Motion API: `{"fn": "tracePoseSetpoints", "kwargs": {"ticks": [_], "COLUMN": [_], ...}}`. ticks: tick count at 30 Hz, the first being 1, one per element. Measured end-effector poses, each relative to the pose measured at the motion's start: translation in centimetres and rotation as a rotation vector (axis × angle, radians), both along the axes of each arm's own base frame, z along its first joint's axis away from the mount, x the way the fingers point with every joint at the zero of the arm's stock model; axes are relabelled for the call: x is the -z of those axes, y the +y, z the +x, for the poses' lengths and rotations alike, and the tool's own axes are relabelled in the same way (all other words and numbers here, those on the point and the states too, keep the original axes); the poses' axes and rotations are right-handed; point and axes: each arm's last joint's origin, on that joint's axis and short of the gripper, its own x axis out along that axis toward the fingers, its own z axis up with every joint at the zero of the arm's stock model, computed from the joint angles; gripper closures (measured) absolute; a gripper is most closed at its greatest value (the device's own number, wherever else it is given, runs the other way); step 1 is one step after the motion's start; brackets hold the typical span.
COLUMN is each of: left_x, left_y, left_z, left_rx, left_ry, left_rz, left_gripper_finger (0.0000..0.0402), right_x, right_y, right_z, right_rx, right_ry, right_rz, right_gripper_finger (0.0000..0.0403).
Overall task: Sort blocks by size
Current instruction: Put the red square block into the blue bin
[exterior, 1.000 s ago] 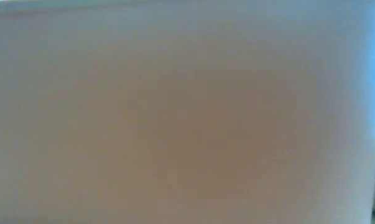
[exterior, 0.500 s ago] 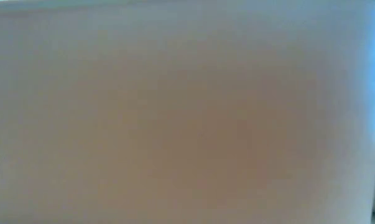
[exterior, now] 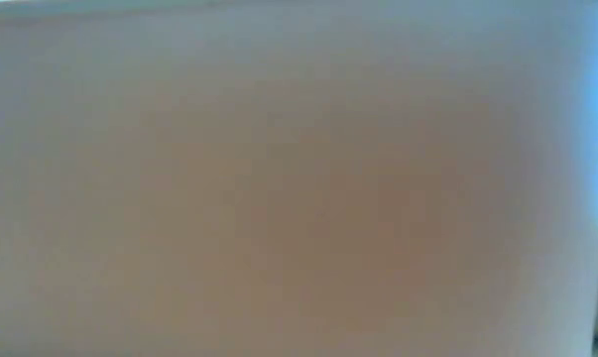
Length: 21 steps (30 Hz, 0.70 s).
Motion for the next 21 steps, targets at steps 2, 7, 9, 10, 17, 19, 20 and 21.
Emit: {"fn": "tracePoseSetpoints", "kwargs": {"ticks": [2,7,9,10,17,19,20,21], "left_x": [0.0,-0.1,-0.1,-0.1,0.4,0.7,0.8,1.0], "left_y": [0.0,0.2,0.2,0.2,0.2,0.2,0.2,0.2], "left_z": [0.0,0.0,0.0,0.0,0.3,0.5,0.6,0.7], "left_rx": [-0.004,-0.065,-0.065,-0.064,-0.050,-0.051,-0.053,-0.055], "left_ry": [0.001,-0.010,-0.013,-0.016,0.024,0.056,0.073,0.091], "left_rz": [0.006,-0.023,-0.038,-0.054,-0.151,-0.154,-0.152,-0.151], "left_gripper_finger": [0.0375,0.0375,0.0375,0.0375,0.0318,0.0286,0.0271,0.0257], "right_x": [0.0,0.0,0.0,0.0,0.2,0.1,0.0,0.0], "right_y": [0.0,-0.1,-0.1,-0.1,-0.1,-0.2,-0.3,-0.3], "right_z": [0.0,0.0,0.0,0.0,0.4,0.7,0.8,0.9], "right_rx": [0.002,0.019,0.019,0.019,0.047,0.071,0.083,0.098], "right_ry": [-0.003,-0.014,-0.015,-0.014,0.013,0.004,-0.004,-0.011], "right_rz": [0.034,0.112,0.136,0.147,0.213,0.213,0.213,0.211], "right_gripper_finger": [0.0403,0.0403,0.0403,0.0403,0.0369,0.0348,0.0337,0.0326]}}
